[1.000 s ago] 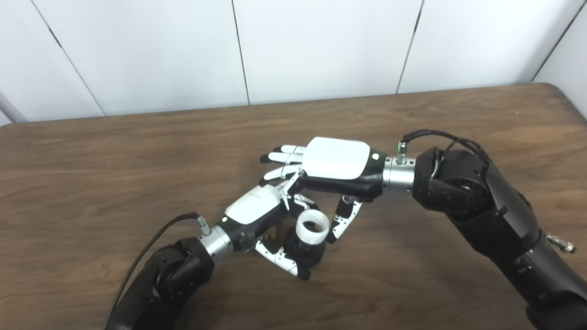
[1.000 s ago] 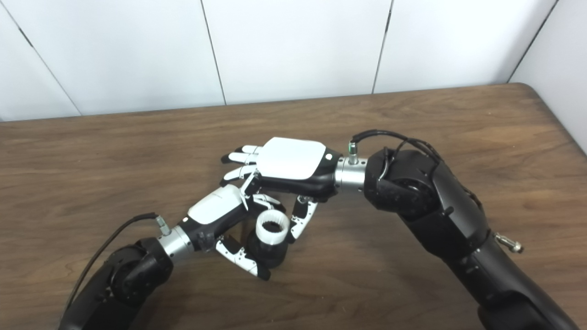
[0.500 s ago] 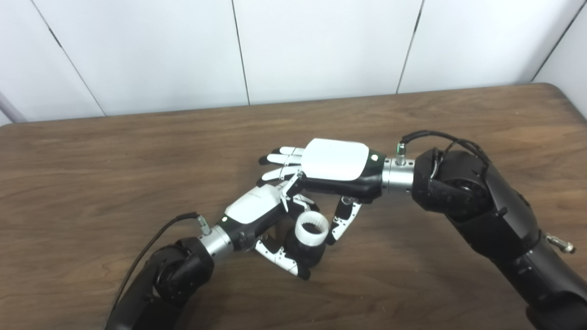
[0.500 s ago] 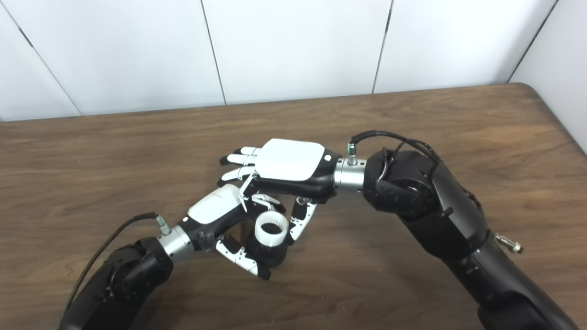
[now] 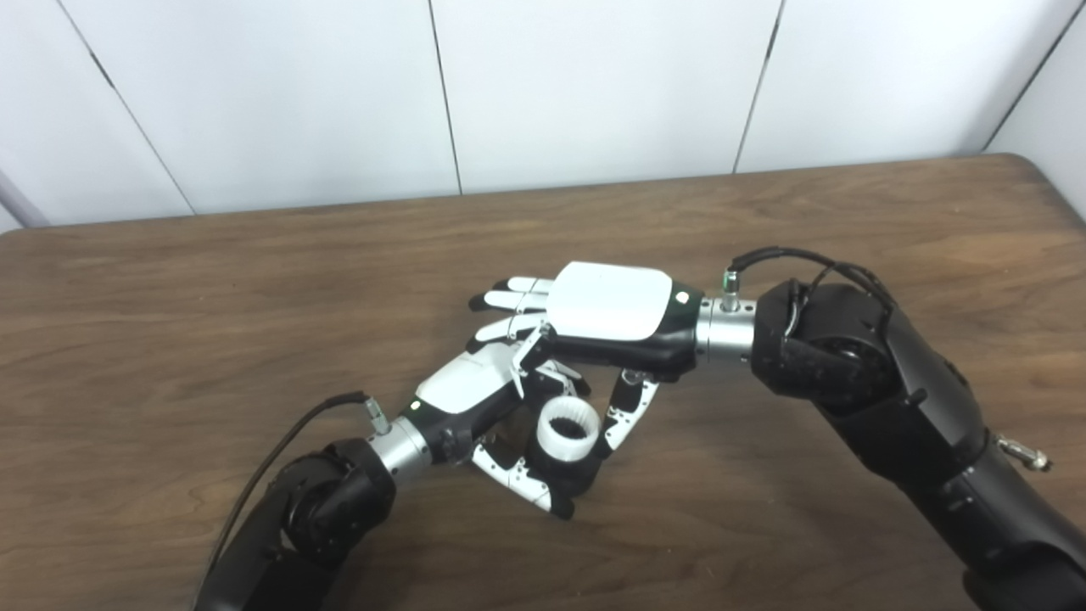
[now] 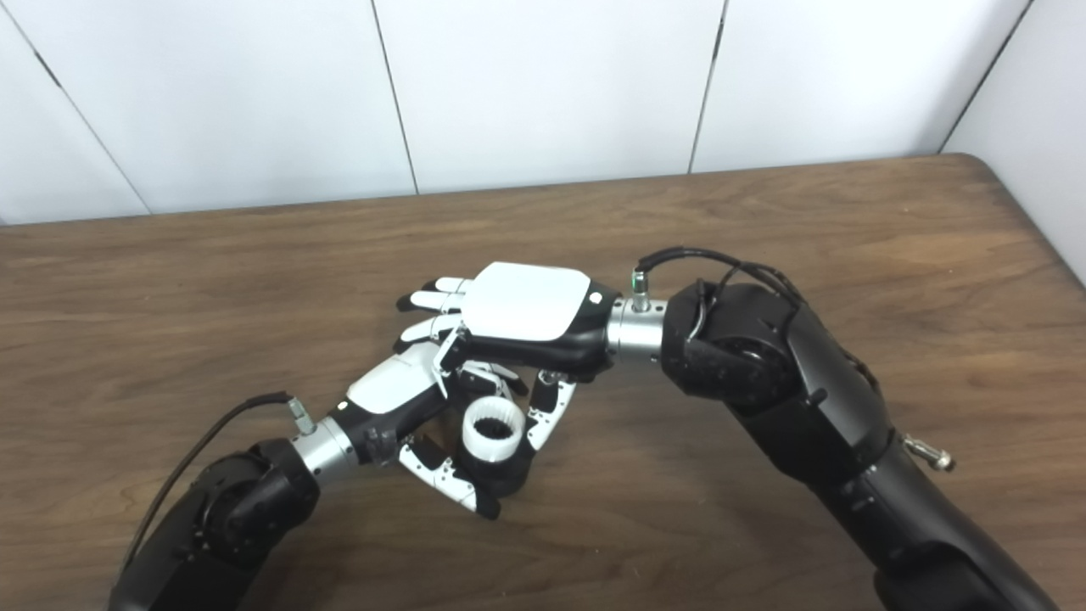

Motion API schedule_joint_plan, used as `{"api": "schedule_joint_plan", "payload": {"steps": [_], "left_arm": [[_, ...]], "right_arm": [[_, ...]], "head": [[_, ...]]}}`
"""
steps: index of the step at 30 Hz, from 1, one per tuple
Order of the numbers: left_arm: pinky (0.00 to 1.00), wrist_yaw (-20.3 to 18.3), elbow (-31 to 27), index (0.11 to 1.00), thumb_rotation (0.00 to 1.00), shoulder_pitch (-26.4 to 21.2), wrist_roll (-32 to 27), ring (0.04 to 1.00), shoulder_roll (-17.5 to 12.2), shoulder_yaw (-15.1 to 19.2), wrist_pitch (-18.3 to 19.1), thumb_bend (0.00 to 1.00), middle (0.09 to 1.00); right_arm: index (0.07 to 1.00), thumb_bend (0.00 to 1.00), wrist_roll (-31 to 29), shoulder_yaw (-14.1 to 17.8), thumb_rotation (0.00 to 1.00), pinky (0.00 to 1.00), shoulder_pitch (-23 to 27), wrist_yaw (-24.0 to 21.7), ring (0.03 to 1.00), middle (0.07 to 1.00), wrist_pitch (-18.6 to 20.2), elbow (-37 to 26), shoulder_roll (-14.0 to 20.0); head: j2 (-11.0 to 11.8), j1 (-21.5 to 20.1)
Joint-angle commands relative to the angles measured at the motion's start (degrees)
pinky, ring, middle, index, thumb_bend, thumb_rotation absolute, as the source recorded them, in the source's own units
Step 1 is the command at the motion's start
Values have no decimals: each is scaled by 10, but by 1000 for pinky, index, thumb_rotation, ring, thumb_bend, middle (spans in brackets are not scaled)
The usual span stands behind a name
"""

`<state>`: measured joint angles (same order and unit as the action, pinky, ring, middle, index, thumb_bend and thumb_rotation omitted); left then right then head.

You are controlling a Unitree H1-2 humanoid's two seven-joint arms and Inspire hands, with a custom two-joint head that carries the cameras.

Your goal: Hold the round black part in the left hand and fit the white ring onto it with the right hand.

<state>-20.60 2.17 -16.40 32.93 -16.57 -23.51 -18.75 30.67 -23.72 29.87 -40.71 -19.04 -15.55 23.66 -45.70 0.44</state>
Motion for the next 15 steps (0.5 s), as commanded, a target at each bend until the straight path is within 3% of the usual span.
{"api": "schedule_joint_plan", "payload": {"steps": [1,15], "left_arm": [[1000,6,-22,482,59,-11,-13,998,0,8,0,524,778],[1000,13,-22,481,60,-11,-7,976,4,8,-4,524,773]], "right_arm": [[482,526,-4,4,142,1000,19,7,1000,904,1,-16,-1],[482,525,-10,2,141,1000,11,13,1000,890,-10,-6,6]], "head": [[-1,1],[-3,5]]}}
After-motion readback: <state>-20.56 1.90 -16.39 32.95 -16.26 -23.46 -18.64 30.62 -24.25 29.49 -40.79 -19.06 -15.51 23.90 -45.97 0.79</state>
